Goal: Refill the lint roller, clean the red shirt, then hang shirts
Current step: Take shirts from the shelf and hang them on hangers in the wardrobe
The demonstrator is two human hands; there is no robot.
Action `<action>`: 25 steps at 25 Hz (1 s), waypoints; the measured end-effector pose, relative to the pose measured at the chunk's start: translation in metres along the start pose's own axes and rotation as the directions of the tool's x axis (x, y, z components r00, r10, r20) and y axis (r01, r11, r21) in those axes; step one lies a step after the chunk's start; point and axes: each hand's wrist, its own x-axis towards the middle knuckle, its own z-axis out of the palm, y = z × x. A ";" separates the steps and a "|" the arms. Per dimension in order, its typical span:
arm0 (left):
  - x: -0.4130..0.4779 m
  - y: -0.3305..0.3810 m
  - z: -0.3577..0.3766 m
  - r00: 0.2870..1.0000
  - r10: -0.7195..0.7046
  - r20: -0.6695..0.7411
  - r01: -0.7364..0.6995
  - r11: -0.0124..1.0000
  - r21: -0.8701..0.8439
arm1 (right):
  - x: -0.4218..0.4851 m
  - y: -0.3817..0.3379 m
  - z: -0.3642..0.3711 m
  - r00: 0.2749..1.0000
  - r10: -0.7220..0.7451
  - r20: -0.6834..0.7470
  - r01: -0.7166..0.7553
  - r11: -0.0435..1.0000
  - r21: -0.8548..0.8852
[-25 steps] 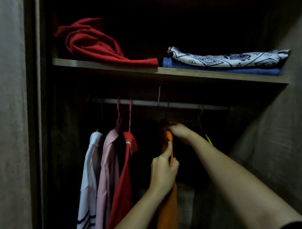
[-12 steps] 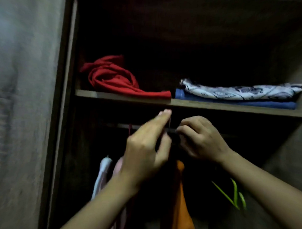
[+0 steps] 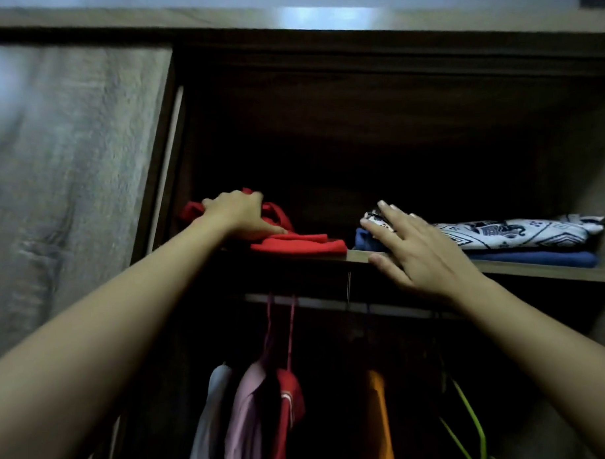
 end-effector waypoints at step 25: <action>-0.289 0.095 0.015 0.950 0.254 -0.179 -0.291 0.523 -0.801 | -0.193 -0.086 -0.126 0.968 0.132 0.212 -0.247 0.629 0.737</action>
